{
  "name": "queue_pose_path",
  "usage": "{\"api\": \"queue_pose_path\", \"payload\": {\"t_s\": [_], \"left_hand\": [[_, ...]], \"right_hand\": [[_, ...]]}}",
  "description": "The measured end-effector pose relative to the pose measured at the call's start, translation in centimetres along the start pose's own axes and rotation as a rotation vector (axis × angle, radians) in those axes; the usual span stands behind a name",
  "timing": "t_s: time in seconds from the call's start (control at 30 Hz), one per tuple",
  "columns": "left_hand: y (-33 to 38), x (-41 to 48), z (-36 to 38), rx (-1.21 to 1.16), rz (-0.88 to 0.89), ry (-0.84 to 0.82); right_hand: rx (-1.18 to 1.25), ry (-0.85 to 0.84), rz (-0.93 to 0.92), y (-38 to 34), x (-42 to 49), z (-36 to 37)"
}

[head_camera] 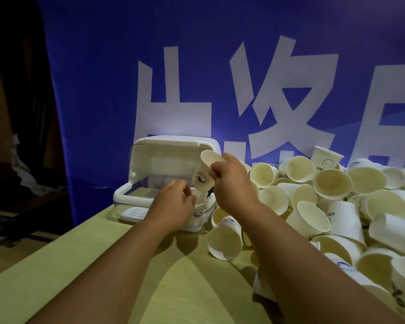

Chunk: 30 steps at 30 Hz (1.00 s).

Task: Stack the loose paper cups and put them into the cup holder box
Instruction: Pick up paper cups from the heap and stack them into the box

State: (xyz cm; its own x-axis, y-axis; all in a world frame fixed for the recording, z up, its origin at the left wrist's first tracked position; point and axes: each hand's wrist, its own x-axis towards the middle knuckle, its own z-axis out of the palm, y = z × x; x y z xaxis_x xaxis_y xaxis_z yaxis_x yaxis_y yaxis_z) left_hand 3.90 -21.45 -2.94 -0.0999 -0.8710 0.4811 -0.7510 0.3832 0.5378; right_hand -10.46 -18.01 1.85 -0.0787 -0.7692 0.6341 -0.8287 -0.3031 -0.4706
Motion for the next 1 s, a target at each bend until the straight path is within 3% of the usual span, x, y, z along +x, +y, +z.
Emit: {"api": "queue_pose_path", "payload": {"t_s": [0.3, 0.5, 0.67, 0.73, 1.0], "left_hand": [[-0.1, -0.3, -0.4, -0.161, -0.054, -0.021], [-0.7, -0.5, -0.5, -0.149, 0.020, 0.006], [-0.7, -0.6, -0.5, -0.095, 0.111, -0.027], [-1.0, -0.4, -0.3, -0.100, 0.090, -0.026], [-1.3, -0.1, 0.2, 0.047, 0.024, 0.006]], "right_hand": [[0.056, 0.090, -0.043, -0.3, -0.2, 0.3], [-0.098, -0.115, -0.087, 0.2, -0.4, 1.5], [-0.021, -0.049, -0.022, -0.1, -0.3, 1.7], [0.012, -0.042, 0.015, -0.1, -0.3, 1.6], [-0.181, -0.302, -0.013, 0.5, -0.7, 2.8]]}}
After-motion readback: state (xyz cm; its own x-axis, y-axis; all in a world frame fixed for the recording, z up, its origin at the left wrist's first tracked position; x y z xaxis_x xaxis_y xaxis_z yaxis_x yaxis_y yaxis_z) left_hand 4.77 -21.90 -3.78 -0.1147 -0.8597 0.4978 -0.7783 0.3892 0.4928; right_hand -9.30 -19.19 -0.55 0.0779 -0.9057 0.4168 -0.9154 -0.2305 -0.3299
